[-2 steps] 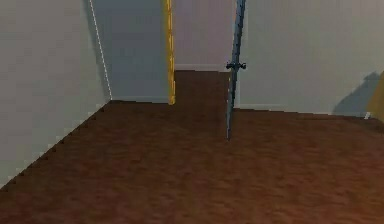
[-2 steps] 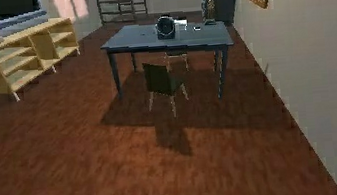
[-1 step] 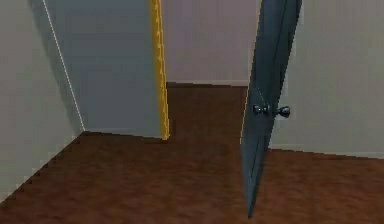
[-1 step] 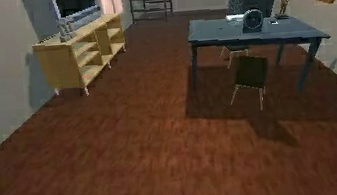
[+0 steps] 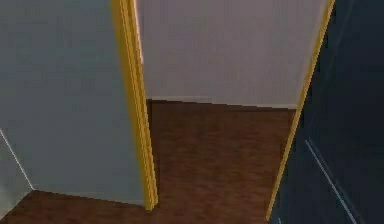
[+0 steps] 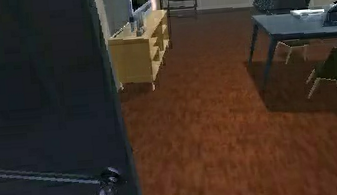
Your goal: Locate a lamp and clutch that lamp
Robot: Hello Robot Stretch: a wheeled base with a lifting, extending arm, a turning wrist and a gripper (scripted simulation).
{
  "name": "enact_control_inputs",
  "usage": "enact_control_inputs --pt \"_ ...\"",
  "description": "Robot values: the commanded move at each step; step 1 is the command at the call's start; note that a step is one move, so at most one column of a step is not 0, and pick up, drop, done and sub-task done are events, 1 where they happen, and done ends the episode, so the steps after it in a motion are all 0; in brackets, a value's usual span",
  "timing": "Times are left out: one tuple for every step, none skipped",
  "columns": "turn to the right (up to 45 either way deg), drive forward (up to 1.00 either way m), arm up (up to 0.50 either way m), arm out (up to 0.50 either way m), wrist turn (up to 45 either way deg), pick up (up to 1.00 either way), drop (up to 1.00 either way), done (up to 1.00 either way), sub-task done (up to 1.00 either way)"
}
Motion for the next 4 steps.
enact_control_inputs --pt "-45.0 0.00 0.00 0.00 0.0 0.00 0.00 0.00 0.00" --pt "-9.0 0.00 0.00 0.00 0.0 0.00 0.00 0.00 0.00" --pt "0.0 0.05 0.00 0.00 0.0 0.00 0.00 0.00 0.00" --pt "45.0 0.00 0.00 0.00 0.0 0.00 0.00 0.00 0.00"
